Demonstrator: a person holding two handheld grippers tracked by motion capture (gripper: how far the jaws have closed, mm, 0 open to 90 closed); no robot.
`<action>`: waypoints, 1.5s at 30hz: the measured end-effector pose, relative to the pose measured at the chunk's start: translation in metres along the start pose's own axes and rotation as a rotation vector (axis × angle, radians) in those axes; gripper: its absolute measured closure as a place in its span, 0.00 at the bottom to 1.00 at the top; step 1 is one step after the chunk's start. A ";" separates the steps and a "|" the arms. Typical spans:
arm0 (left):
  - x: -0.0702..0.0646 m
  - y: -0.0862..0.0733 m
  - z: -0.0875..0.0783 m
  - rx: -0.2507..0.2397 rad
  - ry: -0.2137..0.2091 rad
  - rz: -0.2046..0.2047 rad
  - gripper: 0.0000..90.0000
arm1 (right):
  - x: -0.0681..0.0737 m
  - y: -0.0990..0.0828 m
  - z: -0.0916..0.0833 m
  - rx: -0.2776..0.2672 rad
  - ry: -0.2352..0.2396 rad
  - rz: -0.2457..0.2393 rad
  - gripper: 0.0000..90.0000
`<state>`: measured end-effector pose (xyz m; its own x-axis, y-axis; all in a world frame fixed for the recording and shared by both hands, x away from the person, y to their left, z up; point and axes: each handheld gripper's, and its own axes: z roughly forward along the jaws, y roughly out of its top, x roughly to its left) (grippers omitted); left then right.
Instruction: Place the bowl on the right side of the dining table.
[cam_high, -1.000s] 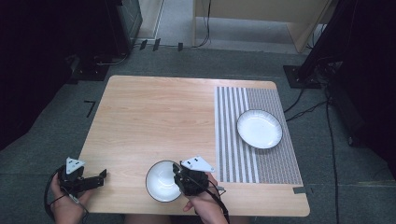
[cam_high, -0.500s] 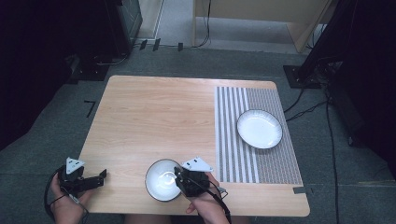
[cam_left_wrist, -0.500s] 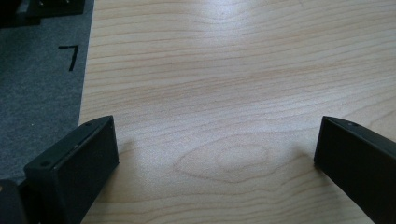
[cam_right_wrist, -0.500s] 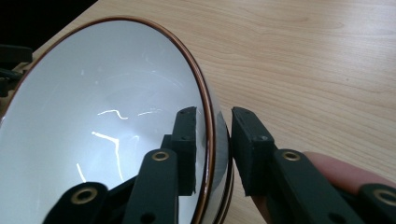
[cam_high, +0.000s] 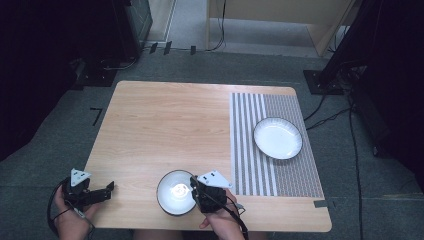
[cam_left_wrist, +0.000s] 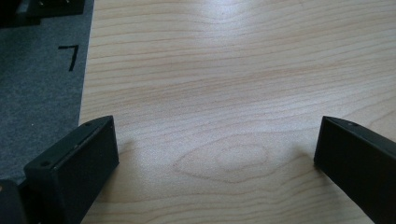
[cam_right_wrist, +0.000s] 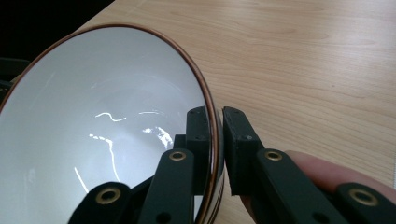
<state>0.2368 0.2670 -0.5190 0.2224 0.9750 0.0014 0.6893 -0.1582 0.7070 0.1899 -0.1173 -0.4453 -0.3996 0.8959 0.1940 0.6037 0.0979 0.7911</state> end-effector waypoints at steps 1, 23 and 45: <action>0.000 0.000 0.000 0.000 0.000 0.000 0.00 | 0.000 0.000 0.000 -0.001 0.000 0.006 0.92; 0.000 0.000 0.000 0.000 0.000 0.001 0.00 | 0.001 0.006 -0.010 -0.049 0.034 0.033 0.93; 0.000 0.000 0.000 0.000 0.006 -0.006 0.00 | -0.019 0.030 -0.031 -0.104 0.019 0.065 0.93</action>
<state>0.2373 0.2665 -0.5190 0.2140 0.9768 0.0019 0.6905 -0.1526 0.7070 0.1939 -0.1449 -0.4074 -0.3754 0.8906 0.2567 0.5542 -0.0064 0.8324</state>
